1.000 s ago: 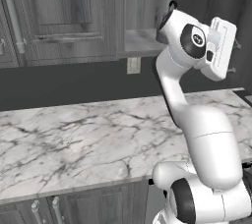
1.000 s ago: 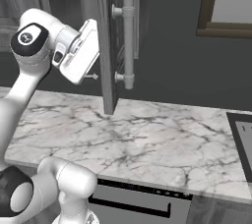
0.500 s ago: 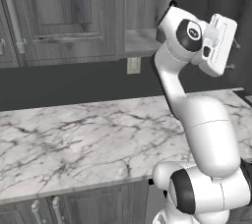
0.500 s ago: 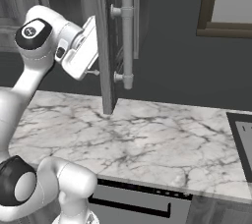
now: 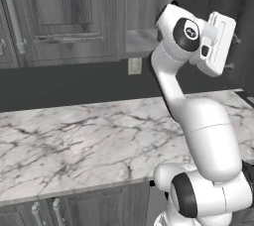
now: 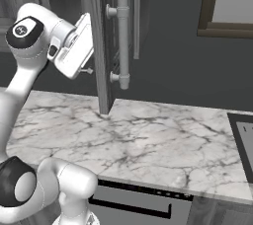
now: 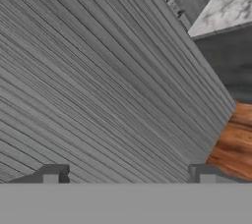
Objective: Open the cabinet, pick the kettle from the cabinet, and place it in the sink.
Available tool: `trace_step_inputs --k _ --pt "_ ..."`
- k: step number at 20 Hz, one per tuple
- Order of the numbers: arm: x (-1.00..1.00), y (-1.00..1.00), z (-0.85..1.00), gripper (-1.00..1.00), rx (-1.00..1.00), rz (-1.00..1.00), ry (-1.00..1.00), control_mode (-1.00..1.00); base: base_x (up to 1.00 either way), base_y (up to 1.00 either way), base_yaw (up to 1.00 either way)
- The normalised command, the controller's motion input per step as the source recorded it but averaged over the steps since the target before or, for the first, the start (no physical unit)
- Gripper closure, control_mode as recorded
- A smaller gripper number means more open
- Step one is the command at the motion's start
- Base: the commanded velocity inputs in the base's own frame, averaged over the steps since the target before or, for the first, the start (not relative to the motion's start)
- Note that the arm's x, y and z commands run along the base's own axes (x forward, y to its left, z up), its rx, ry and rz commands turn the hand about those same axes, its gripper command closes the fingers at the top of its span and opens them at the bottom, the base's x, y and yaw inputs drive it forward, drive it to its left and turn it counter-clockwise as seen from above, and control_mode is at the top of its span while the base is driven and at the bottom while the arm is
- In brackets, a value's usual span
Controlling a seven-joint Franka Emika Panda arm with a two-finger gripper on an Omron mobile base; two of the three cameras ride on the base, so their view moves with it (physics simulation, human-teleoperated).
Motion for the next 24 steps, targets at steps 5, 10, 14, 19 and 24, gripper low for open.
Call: trace_step_inputs --k 5,10,14,19,24 --pt "-0.18 0.28 0.21 -1.0 -0.08 0.17 0.01 -1.0 0.0 0.0 0.0" --pt "-0.14 0.41 0.2 -1.0 -0.14 0.31 0.18 -1.0 0.0 0.0 0.0" --pt "-0.05 0.36 0.25 -1.0 -0.12 0.38 0.27 -1.0 0.0 0.0 0.0" --pt "0.0 0.33 0.25 -1.0 -0.05 0.43 0.33 -1.0 0.0 0.0 0.0" --pt "0.05 0.15 0.23 -1.0 -0.02 0.34 0.25 -1.0 0.0 0.0 0.0"
